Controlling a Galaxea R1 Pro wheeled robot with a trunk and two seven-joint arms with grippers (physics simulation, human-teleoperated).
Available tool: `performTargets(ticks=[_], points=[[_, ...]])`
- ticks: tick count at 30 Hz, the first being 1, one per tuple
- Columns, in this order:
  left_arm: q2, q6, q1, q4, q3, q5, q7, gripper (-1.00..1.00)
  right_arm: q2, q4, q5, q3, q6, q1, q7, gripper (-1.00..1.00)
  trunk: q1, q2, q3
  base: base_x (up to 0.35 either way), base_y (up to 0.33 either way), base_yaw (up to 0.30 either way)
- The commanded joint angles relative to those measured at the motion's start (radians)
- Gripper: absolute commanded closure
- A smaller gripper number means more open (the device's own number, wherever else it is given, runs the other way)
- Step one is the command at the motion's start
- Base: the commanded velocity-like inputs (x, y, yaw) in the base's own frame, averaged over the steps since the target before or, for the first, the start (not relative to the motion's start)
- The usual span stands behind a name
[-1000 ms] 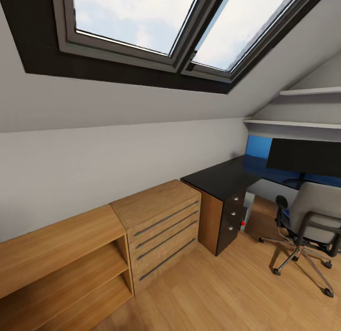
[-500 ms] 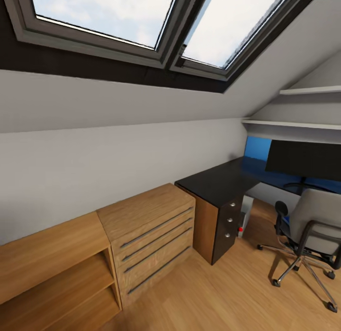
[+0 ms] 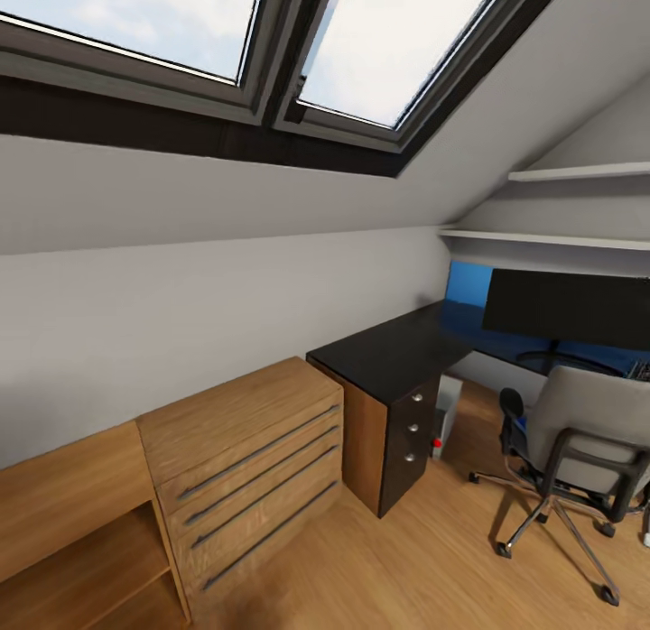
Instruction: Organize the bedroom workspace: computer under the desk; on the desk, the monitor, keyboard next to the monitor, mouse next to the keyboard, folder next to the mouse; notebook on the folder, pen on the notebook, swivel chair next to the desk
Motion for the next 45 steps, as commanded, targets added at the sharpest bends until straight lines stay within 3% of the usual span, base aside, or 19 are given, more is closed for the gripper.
performTargets(ticks=[1,15,22,23,30,37,40,45], points=[[0.000,-0.002,0.000,-0.001,0.001,0.000,0.001,-1.00,0.000,0.001,0.000,0.001,-0.003,-0.001,-0.001,-1.00,0.000,-0.001,-0.001,0.131,-0.156,-0.214],[0.001,-0.002,0.000,-0.001,0.013,0.002,0.001,-1.00,-0.001,0.006,0.004,0.002,-0.003,-0.001,0.001,-1.00,0.000,-0.001,0.010,0.033,-0.036,-0.227],[0.000,-0.002,0.000,-0.001,0.038,0.001,0.001,-1.00,0.000,0.007,0.075,0.001,-0.003,-0.001,0.000,-1.00,0.000,-0.001,0.016,0.001,-0.004,-0.246],[-0.001,-0.001,0.000,-0.001,0.040,0.000,0.001,-1.00,0.000,0.007,0.115,0.000,-0.004,-0.001,-0.001,-1.00,0.000,-0.001,0.016,0.163,-0.172,-0.252],[-0.002,-0.001,0.000,0.000,0.037,-0.002,-0.001,-1.00,-0.002,0.009,0.127,-0.002,-0.003,-0.001,-0.002,-1.00,0.000,-0.001,0.022,0.117,-0.126,-0.252],[-0.003,0.004,0.000,0.039,0.036,-0.002,-0.001,-1.00,-0.006,0.009,0.127,-0.004,-0.003,-0.001,-0.002,-1.00,0.000,-0.001,0.027,0.008,-0.008,-0.252],[-0.005,0.008,0.000,0.132,0.038,-0.002,0.000,-1.00,-0.006,0.009,0.126,-0.004,-0.003,-0.001,-0.002,-1.00,0.000,-0.001,0.029,0.001,-0.001,-0.252],[-0.002,0.010,0.000,0.193,0.036,-0.002,-0.002,-1.00,-0.005,0.030,0.127,-0.003,-0.004,-0.001,-0.002,-1.00,0.000,-0.001,0.033,0.000,0.000,-0.254]])
